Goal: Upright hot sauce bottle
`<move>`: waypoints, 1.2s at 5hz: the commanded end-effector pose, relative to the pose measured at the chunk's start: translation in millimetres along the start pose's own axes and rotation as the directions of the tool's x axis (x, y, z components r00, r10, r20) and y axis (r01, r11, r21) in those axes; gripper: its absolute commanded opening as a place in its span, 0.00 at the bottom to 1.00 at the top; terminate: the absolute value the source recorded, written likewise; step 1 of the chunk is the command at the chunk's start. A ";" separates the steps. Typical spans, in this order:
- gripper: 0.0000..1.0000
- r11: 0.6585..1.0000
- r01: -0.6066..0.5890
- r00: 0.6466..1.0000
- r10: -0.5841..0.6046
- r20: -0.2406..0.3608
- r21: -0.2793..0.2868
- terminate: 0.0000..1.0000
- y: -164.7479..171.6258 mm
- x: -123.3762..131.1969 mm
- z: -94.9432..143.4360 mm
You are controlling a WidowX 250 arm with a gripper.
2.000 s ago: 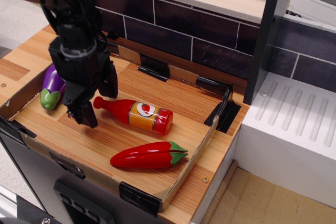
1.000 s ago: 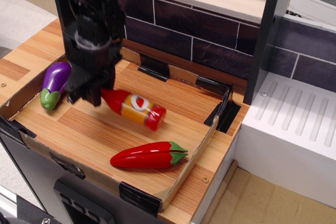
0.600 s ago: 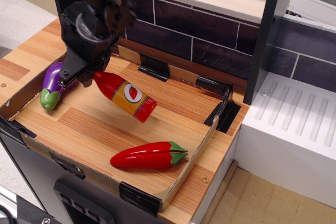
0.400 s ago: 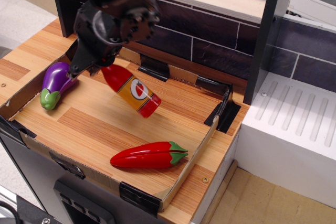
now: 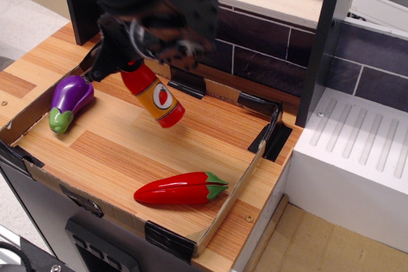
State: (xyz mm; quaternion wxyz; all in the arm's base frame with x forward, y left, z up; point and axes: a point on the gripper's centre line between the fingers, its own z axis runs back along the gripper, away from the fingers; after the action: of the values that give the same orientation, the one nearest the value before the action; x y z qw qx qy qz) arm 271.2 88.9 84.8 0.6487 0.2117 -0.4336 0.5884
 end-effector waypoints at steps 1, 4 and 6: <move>0.00 0.997 0.041 0.977 -0.025 0.211 -0.073 0.00 -13.6 -8.6 7.6; 0.00 0.975 0.220 0.895 -0.183 0.406 -0.046 0.00 -17.8 -9.3 -3.2; 0.00 0.972 0.232 0.909 -0.206 0.363 -0.029 0.00 -19.2 -16.5 -5.3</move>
State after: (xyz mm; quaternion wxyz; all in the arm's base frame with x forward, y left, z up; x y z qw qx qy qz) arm 291.0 85.2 75.5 0.6358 0.3502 -0.5274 0.4415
